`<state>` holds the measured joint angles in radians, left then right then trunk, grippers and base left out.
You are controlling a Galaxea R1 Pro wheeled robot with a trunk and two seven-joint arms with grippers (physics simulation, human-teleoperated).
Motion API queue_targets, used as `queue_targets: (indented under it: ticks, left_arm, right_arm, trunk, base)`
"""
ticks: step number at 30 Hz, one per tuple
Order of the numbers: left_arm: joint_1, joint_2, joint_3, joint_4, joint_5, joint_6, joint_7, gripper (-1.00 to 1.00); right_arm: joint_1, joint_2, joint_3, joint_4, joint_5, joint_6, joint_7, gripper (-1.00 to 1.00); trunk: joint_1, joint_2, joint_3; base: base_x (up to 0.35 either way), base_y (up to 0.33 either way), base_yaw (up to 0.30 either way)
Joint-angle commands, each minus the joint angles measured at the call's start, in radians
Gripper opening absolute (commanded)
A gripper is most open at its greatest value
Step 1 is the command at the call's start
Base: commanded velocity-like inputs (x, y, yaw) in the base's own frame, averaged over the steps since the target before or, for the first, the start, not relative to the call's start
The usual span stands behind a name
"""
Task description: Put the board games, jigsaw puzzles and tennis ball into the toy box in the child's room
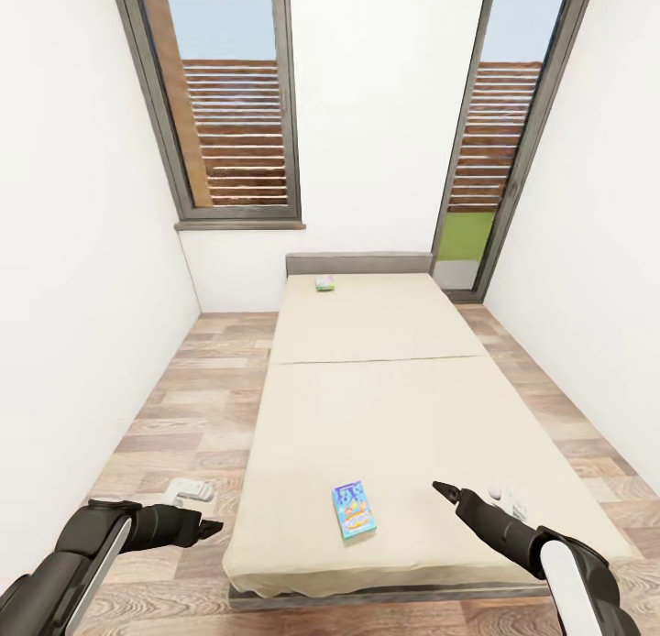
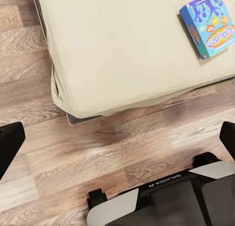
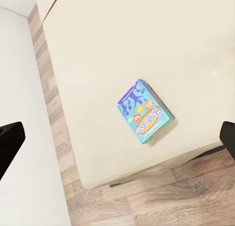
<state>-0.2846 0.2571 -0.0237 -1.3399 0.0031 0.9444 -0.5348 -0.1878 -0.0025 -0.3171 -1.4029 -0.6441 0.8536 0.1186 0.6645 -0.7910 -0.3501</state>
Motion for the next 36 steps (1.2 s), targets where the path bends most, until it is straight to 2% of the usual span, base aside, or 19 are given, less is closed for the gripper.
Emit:
queue_targets:
  ticks: [1,15,26,31,36]
  left_arm:
    - [-0.001,0.001,-0.001,-0.001,0.0,0.005,-0.002,1.0]
    - [-0.001,0.001,-0.001,-0.001,0.001,0.005,-0.002,1.0]
    - [-0.001,0.001,-0.001,-0.001,0.002,0.005,-0.003,1.0]
    - [-0.001,0.001,-0.001,-0.001,0.002,0.005,-0.003,1.0]
    - [-0.001,0.001,-0.001,-0.001,0.002,0.005,-0.003,1.0]
  right_arm:
    - [-0.001,0.0,-0.002,-0.001,0.007,0.005,0.009,1.0]
    - [-0.001,0.004,0.007,-0.001,0.009,0.004,0.007,1.0]
    - [-0.014,-0.006,0.136,0.003,0.012,0.008,-0.026,1.0]
    - [-0.099,-0.002,0.165,0.02,0.011,0.031,-0.119,1.0]
    - [-0.22,0.006,0.192,0.123,0.007,0.086,-0.253,1.0]
  trunk:
    - [0.0,-0.001,-0.001]
    - [0.0,-0.001,-0.001]
    - [0.0,-0.001,-0.001]
    - [0.0,-0.001,-0.001]
    - [0.0,-0.001,-0.001]
  base:
    - [0.001,0.0,0.002]
    - [0.0,0.086,0.001]
    - [0.0,0.034,0.0]
    - [0.0,0.005,0.0]
    - [0.0,0.001,0.0]
